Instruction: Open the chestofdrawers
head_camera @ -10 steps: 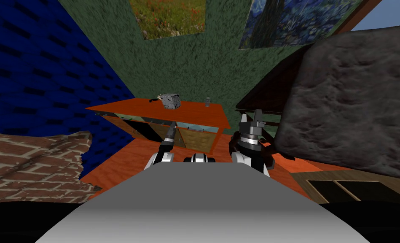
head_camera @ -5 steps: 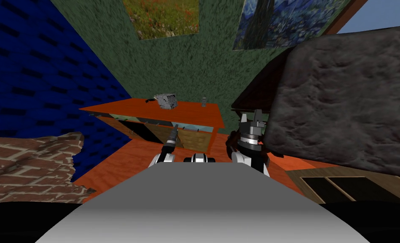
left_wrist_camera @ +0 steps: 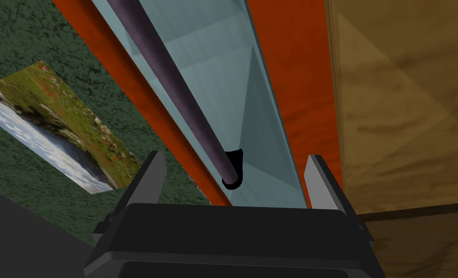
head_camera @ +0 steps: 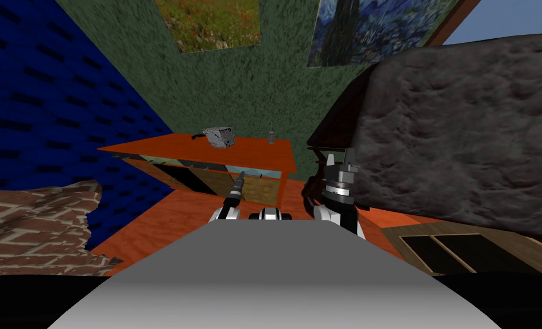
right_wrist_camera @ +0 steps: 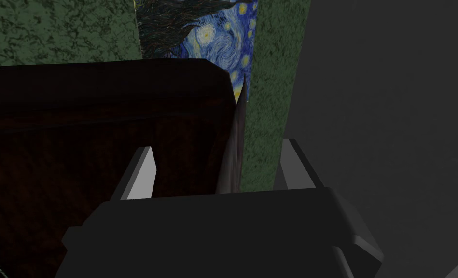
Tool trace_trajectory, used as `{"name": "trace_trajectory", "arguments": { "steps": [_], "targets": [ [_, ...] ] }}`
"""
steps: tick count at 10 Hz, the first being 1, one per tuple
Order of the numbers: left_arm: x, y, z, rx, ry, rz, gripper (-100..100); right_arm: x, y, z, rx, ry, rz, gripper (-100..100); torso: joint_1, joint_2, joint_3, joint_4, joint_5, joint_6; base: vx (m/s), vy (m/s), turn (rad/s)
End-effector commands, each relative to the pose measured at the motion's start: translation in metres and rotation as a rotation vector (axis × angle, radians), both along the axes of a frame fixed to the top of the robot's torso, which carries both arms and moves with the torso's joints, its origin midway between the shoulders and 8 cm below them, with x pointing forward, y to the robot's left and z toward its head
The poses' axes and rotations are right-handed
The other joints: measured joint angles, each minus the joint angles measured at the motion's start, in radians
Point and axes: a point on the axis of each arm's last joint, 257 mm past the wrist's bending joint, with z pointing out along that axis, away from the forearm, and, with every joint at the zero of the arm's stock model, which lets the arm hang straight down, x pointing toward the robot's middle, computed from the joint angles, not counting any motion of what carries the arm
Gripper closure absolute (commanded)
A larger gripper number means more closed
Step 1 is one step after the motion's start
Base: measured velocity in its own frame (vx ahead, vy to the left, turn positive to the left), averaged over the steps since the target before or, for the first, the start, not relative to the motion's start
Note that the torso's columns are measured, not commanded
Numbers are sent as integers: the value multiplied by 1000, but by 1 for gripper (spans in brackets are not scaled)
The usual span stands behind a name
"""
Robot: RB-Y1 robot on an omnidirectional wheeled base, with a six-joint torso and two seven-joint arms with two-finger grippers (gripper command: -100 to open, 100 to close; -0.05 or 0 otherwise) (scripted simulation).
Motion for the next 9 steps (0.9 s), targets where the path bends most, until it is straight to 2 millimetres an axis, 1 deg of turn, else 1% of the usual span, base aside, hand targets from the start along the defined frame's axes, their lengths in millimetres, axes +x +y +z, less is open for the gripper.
{"name": "trace_trajectory", "arguments": {
  "steps": [1,2,3,4,6,7,8,9],
  "targets": [
    [0,1,6,-1,3,6,-100,0,0,-1,1,1,1,0,-2,0,0,0,0,1,79,13,-21],
    [0,1,2,-1,1,3,-100,0,0,-1,1,2,1,0,-2,-4,-2,-1,-1,0,51,9,-7],
    [0,1,3,-1,2,4,100,0,0,-1,1,2,1,0,-2,-2,-1,-1,-1,0,7,2,2],
    [-4,0,6,-1,0,0,100,0,0,-1,1,2,1,0,-3,1,1,0,-1,0,-100,17,12],
    [-7,-1,8,-1,-2,-2,100,0,0,-1,1,1,2,0,1,6,5,-1,1,-2,-187,17,20],
    [-9,-1,9,-1,-4,-4,100,0,0,-1,1,2,2,0,0,3,2,-1,1,-1,-209,23,23],
    [-7,-1,10,-3,-8,-4,100,0,0,-1,1,1,2,0,-1,1,1,-1,0,-1,-134,25,19],
    [-10,-1,13,-3,-3,-3,-100,0,0,-1,1,2,2,0,-2,-4,-2,0,-1,-1,-528,-35,-325]
  ]
}}
